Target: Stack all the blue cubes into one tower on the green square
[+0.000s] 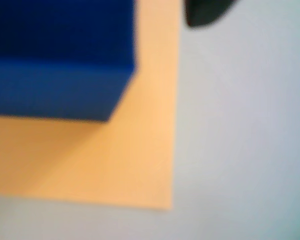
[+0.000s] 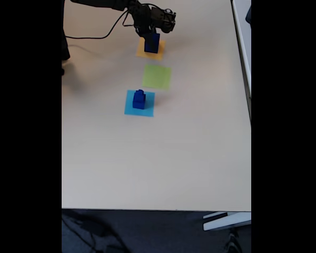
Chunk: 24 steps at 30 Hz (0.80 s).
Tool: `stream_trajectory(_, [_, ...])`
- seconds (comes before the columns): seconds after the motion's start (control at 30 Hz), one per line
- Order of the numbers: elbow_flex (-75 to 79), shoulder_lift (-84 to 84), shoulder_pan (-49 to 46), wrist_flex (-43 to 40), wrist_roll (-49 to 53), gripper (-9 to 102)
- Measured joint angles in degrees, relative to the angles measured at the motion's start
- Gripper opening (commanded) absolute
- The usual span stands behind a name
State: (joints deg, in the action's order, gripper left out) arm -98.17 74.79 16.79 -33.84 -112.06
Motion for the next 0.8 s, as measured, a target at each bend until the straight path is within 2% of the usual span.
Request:
stream_trajectory(0.2, [-0.35, 0.00, -0.18, 0.53, 0.44, 16])
stream_trajectory(0.5, [-0.53, 0.09, -1.05, 0.53, 1.76, 14])
stream_trajectory(0.8, [-0.35, 3.08, -6.77, -1.67, 9.58, 15])
